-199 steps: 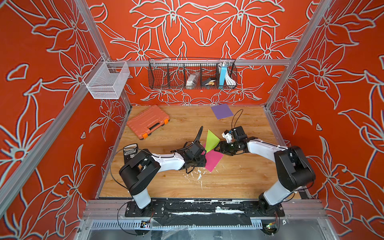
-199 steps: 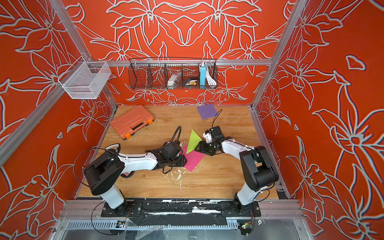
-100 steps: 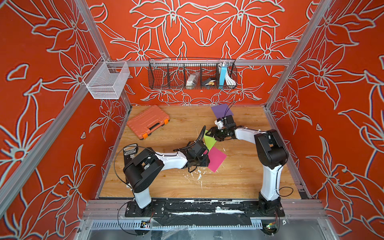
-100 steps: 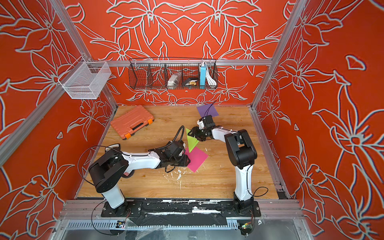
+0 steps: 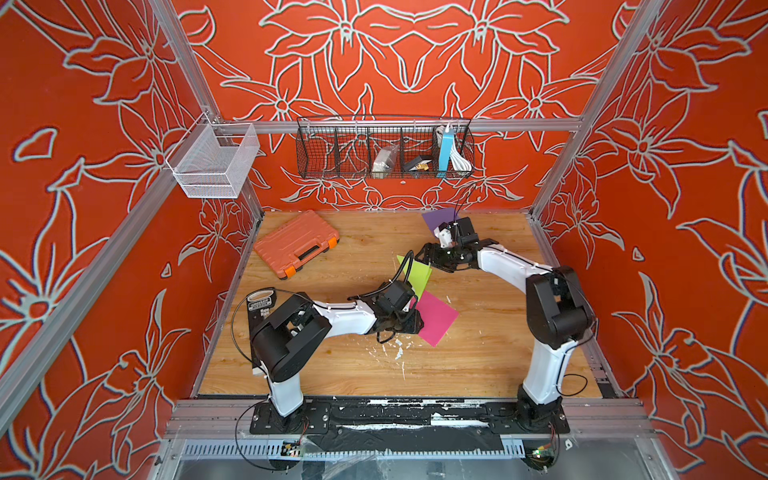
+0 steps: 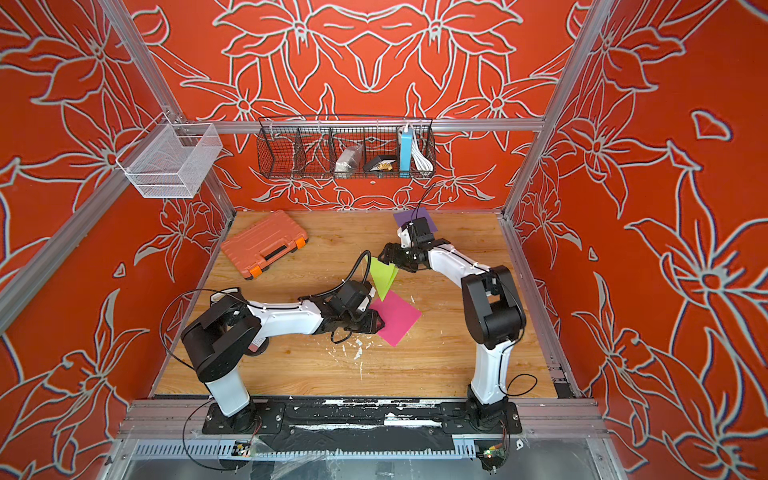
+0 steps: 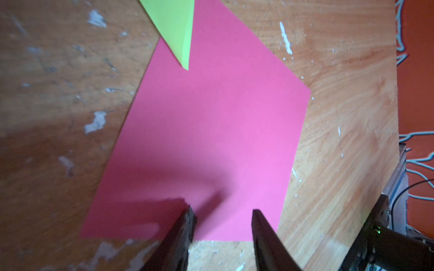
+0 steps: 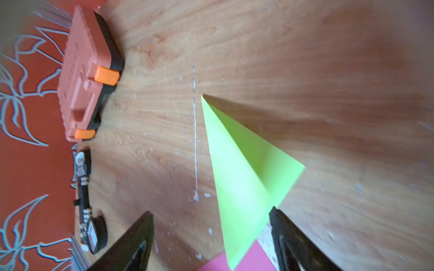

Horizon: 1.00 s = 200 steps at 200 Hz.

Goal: Fold the square paper diagonally
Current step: Move the paper to the center of the board.

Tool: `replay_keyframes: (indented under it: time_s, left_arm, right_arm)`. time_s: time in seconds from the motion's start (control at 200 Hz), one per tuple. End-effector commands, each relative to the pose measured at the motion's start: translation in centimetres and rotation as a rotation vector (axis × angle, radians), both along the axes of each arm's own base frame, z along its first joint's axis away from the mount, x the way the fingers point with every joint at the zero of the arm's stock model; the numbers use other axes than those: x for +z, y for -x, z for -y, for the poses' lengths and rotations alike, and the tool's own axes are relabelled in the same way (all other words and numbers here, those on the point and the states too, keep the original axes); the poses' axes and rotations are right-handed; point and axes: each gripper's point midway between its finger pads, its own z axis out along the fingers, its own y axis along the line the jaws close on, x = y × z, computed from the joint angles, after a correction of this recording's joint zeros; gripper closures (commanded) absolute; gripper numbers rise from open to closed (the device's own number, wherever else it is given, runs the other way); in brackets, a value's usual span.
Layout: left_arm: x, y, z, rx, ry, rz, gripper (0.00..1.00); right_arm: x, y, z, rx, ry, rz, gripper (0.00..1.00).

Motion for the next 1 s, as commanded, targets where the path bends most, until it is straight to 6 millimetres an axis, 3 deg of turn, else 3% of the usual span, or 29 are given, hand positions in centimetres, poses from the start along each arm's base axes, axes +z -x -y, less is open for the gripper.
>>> replay_keyframes:
  time_s: [0.0,0.12,0.22,0.28,0.46,0.575,0.826,0.996]
  left_arm:
    - [-1.6,2.8,-2.0,-0.042,-0.084,-0.094,0.53]
    - [1.9,1.8,-1.6,-0.058,-0.03,-0.063,0.54]
    - [4.8,0.4,-1.7,-0.048,0.022,-0.034,0.55]
    - [6.1,-0.8,-2.0,-0.031,0.05,-0.023,0.56]
    - [8.6,-4.5,-1.8,-0.015,0.088,0.031,0.66]
    - [8.0,-6.7,-0.8,-0.015,0.102,0.003,0.75]
    - [4.8,-10.2,0.9,-0.017,0.098,-0.02,0.89]
    - [2.6,-12.5,1.0,-0.004,0.092,-0.041,0.9]
  right_arm:
    - [-2.2,4.0,3.6,0.01,0.17,-0.051,0.24]
    - [-2.3,7.4,5.5,0.012,0.207,-0.065,0.38]
    - [-2.3,9.7,6.1,0.031,0.196,-0.067,0.6]
    - [-2.7,10.9,6.1,0.047,0.183,-0.082,0.7]
    - [-3.5,13.4,5.4,0.094,0.103,-0.112,0.86]
    - [-4.2,14.0,5.3,0.093,0.09,-0.13,1.0]
    - [-5.3,14.6,4.3,0.113,0.013,-0.151,1.0]
    - [-5.9,15.0,4.0,0.106,-0.023,-0.162,1.0]
